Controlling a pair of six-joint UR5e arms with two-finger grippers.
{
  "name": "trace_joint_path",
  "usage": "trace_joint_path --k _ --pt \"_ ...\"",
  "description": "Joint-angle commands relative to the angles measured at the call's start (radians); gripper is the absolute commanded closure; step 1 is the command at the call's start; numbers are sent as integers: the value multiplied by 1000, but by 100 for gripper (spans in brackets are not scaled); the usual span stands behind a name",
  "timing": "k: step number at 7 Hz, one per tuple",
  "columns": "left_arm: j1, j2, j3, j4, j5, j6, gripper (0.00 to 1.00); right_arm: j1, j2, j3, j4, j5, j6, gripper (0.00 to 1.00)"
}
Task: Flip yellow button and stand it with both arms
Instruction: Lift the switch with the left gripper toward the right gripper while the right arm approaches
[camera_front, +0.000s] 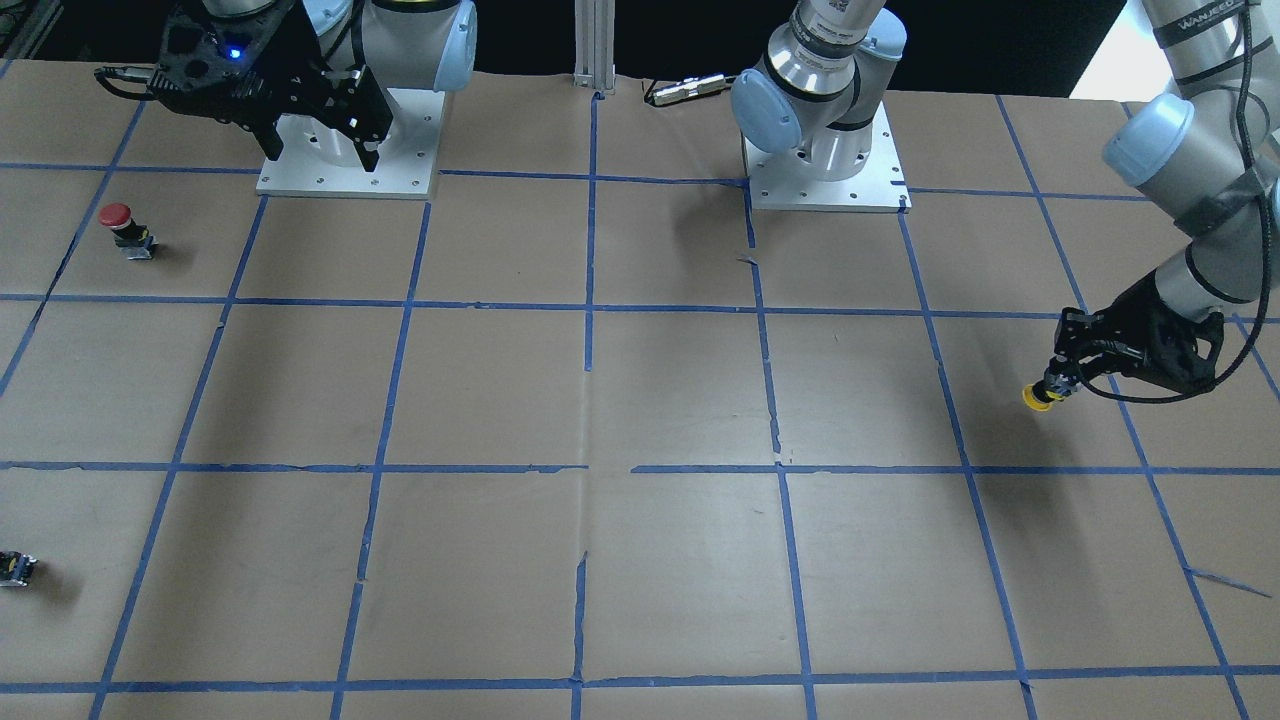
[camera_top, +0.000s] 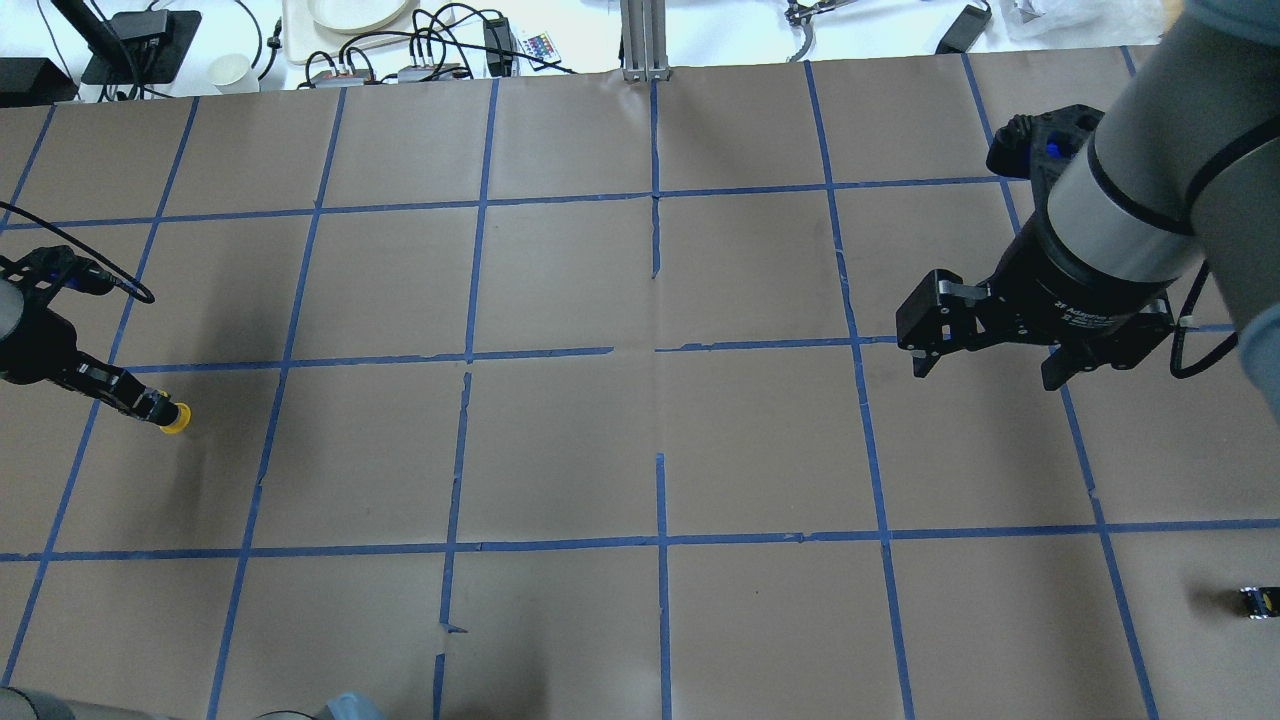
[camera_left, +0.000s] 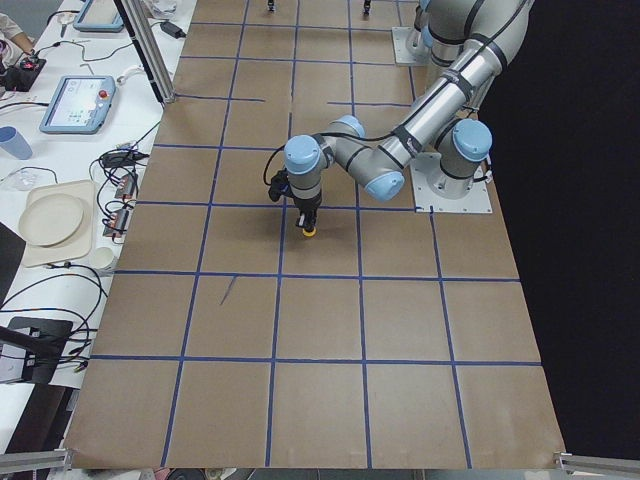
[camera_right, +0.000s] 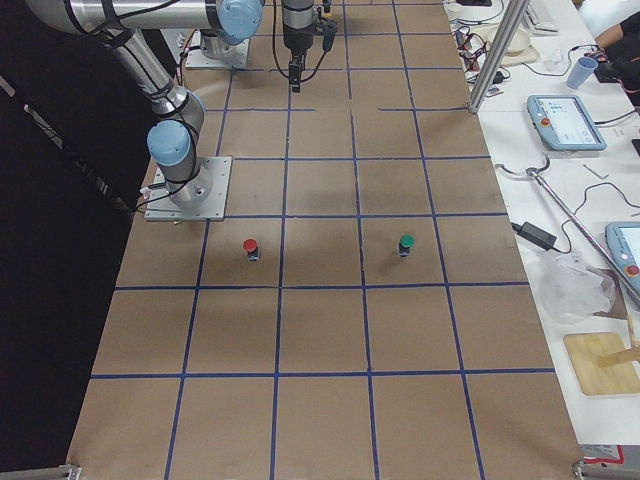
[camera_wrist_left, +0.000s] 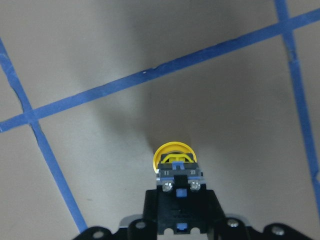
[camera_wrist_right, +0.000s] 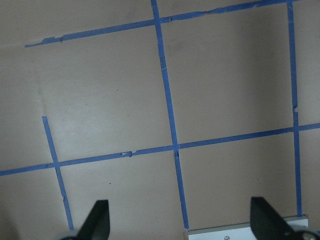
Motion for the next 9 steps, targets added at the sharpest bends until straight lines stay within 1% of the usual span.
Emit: trace_joint_path --k 1,2,3,5,6,7,8,9 --pt "-25 81 -4 -301 -185 -60 98 0 3 0 -1 1 8 0" --pt "-32 92 0 -519 -298 -128 98 -5 10 0 2 12 19 0" --pt "-78 115 -6 -652 -407 -165 98 -20 27 -12 26 16 31 0" --pt "-196 150 -6 -905 -690 -169 98 -151 27 -43 141 193 37 0" --pt "-280 178 0 -970 -819 -193 98 -199 47 -69 186 305 124 0" --pt "-373 205 6 -972 -956 -316 98 -203 88 -87 195 425 279 0" --pt "-481 227 41 -966 -1063 -474 98 -203 130 -118 201 522 415 0" --pt "-565 236 114 -965 -1150 -672 98 -204 153 -144 236 591 542 0"
